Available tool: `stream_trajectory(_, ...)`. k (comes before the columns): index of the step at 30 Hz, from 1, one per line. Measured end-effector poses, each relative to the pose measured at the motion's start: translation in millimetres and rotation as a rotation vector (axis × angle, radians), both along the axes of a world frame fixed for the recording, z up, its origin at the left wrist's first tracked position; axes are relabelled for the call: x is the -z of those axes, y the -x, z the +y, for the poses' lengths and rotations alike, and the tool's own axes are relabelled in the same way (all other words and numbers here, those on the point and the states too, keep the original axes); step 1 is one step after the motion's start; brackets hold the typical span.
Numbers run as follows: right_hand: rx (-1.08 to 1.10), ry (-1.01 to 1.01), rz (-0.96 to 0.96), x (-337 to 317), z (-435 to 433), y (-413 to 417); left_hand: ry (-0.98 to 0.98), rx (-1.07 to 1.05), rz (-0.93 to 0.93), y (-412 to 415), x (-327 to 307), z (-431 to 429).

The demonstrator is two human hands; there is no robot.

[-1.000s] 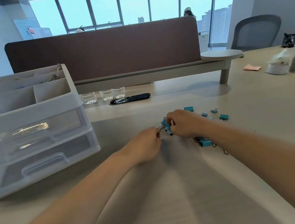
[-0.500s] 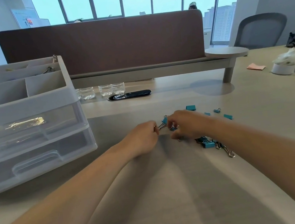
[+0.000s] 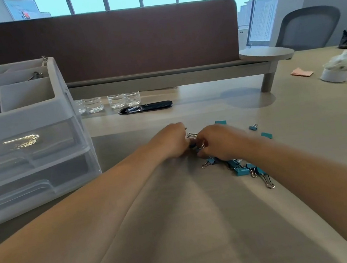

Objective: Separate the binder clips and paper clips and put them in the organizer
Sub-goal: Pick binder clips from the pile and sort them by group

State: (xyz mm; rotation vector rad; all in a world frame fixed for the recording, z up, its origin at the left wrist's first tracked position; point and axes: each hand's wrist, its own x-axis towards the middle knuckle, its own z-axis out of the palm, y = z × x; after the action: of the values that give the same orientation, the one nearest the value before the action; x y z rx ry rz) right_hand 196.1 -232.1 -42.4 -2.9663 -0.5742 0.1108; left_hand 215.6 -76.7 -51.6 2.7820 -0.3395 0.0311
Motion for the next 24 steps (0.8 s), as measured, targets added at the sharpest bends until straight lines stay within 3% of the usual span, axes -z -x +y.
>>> stream_trajectory(15,0.035,-0.157,-0.028,-7.4,-18.2,7.5,0.018,0.02,0.05,-0.5,8.3,-1.8)
stream_trajectory(24,-0.06,0.153,0.106,-14.0,-10.7,33.1,0.041,0.023,0.091,36.9,8.1,15.4)
